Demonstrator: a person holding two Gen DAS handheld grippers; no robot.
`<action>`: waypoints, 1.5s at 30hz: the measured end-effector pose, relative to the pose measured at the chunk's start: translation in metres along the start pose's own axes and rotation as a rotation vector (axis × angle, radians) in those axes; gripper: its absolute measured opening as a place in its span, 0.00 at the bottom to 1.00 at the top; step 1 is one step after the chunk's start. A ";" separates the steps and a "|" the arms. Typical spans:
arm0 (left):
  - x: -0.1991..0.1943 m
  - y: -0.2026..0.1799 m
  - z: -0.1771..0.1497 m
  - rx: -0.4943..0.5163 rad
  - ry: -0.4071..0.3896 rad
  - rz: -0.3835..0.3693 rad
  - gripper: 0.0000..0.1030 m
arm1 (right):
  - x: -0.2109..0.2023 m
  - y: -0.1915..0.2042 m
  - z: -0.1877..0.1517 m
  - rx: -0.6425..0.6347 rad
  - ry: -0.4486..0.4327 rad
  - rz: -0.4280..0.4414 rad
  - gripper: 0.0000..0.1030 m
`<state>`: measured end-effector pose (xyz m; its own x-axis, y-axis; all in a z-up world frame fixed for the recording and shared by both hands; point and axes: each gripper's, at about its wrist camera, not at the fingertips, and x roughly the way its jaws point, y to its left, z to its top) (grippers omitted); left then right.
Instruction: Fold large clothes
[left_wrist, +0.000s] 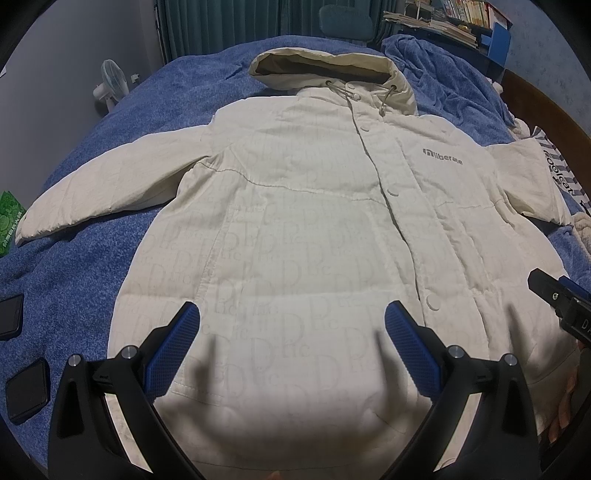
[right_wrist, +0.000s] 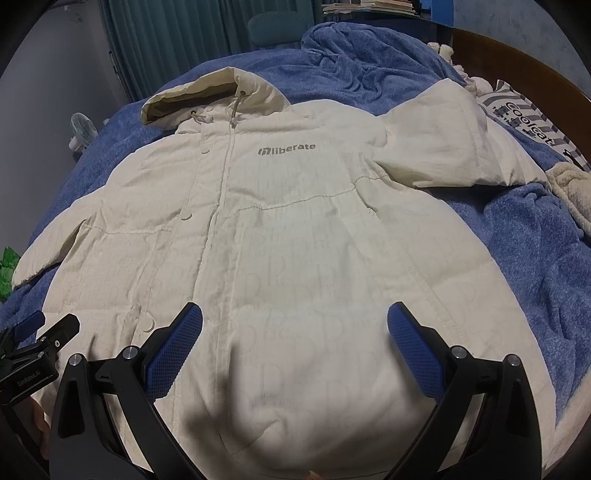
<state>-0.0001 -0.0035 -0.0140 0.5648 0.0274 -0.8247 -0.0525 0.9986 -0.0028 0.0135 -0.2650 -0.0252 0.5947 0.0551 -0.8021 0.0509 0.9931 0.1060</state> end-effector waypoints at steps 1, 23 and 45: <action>0.001 0.000 0.000 0.004 -0.001 0.007 0.93 | 0.001 0.000 0.000 -0.002 0.003 -0.004 0.94; 0.001 0.012 0.024 -0.004 -0.088 -0.047 0.93 | -0.014 -0.061 0.056 0.020 -0.141 -0.045 0.94; 0.069 0.018 0.081 -0.031 -0.086 -0.024 0.93 | 0.059 -0.303 0.139 0.408 -0.249 -0.266 0.94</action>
<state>0.1045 0.0197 -0.0249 0.6350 0.0087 -0.7724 -0.0631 0.9972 -0.0407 0.1446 -0.5770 -0.0234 0.6884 -0.2679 -0.6740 0.5030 0.8459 0.1775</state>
